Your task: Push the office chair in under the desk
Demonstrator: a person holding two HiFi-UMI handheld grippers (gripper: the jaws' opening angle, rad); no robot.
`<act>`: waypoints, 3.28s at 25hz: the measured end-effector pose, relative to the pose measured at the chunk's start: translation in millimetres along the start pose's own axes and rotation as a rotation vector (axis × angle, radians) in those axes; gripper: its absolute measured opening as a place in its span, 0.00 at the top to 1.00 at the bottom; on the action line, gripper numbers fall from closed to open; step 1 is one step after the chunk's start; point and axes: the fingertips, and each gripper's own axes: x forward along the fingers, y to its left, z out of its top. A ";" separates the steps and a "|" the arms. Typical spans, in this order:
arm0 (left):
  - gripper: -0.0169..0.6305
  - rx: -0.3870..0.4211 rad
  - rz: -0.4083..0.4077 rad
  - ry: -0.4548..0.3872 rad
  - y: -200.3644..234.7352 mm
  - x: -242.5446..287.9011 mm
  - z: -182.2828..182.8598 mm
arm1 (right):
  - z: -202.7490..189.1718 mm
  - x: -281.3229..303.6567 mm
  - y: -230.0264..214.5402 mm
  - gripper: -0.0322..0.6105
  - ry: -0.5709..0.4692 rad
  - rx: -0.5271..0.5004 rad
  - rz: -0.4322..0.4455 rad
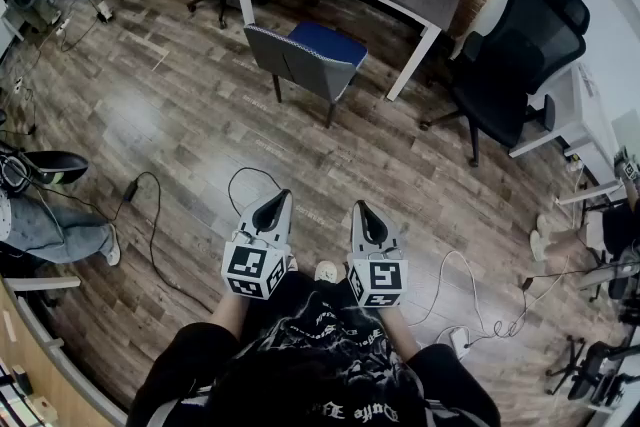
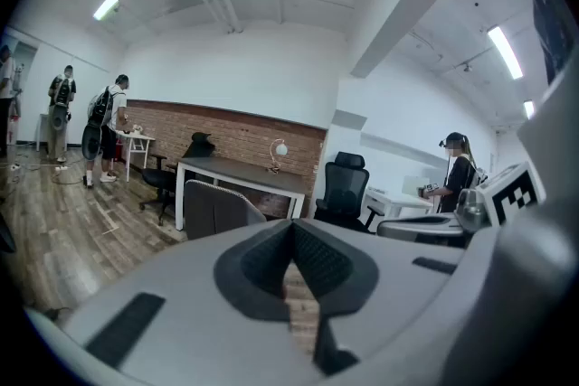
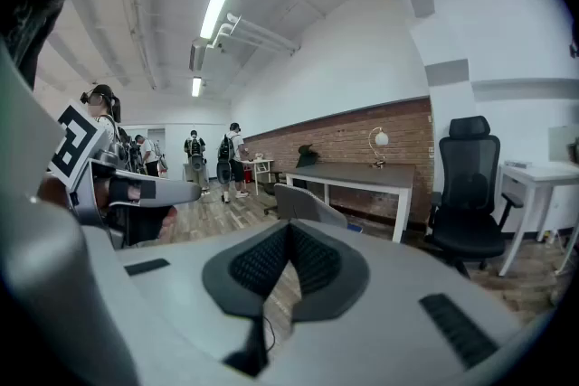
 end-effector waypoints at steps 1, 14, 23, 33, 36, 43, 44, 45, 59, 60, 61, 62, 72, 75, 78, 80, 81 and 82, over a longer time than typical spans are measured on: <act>0.96 -0.001 0.001 -0.002 1.3 -1.2 0.4 | 1.6 -0.7 1.1 0.95 -0.009 -0.002 0.000; 0.96 -0.050 -0.021 -0.019 29.1 -13.0 -1.2 | -4.7 13.6 16.3 0.95 -0.019 0.021 -0.030; 0.96 -0.026 0.036 0.037 54.6 26.2 -8.5 | -8.0 61.6 -9.4 0.94 -0.002 0.042 -0.010; 0.96 -0.031 0.061 0.047 78.0 119.8 22.1 | 25.0 161.3 -64.1 0.94 0.016 -0.009 0.064; 0.96 -0.039 0.080 0.055 82.3 147.6 28.3 | 33.4 186.0 -74.9 0.94 0.026 -0.027 0.105; 0.96 -0.068 0.130 0.072 92.1 195.6 32.3 | 45.9 233.8 -96.0 0.94 0.046 -0.027 0.186; 0.96 -0.078 0.137 0.071 93.1 201.5 32.4 | 46.8 239.7 -98.4 0.94 0.048 -0.034 0.199; 0.96 -0.084 0.145 0.069 94.0 207.6 33.1 | 47.4 245.7 -101.1 0.94 0.051 -0.040 0.211; 0.96 -0.134 0.232 0.055 102.8 240.2 35.5 | 47.4 280.8 -110.2 0.94 0.082 -0.083 0.331; 0.96 -0.140 0.238 0.053 104.8 240.1 34.5 | 45.7 281.0 -108.8 0.94 0.086 -0.085 0.336; 0.96 -0.146 0.243 0.052 106.8 239.7 33.2 | 43.6 280.7 -107.2 0.94 0.090 -0.085 0.342; 0.96 -0.151 0.248 0.052 108.5 239.1 31.8 | 41.3 280.0 -106.0 0.94 0.094 -0.085 0.347; 0.96 -0.121 0.238 0.066 154.4 256.5 32.1 | 38.4 313.6 -105.9 0.94 0.103 -0.054 0.284; 0.96 -0.107 0.220 0.073 176.4 265.6 40.1 | 48.8 332.7 -98.4 0.94 0.096 -0.068 0.261; 0.96 -0.084 0.198 0.082 199.2 278.7 49.9 | 59.6 355.0 -95.5 0.94 0.098 -0.073 0.235; 0.96 -0.073 0.179 0.097 216.8 287.8 53.4 | 64.4 369.7 -92.7 0.94 0.098 -0.059 0.219; 0.96 -0.067 0.168 0.105 225.4 292.7 55.1 | 67.9 376.3 -91.2 0.94 0.092 -0.045 0.214; 0.96 -0.060 0.159 0.113 234.0 298.0 57.3 | 72.1 383.0 -90.0 0.94 0.083 -0.025 0.212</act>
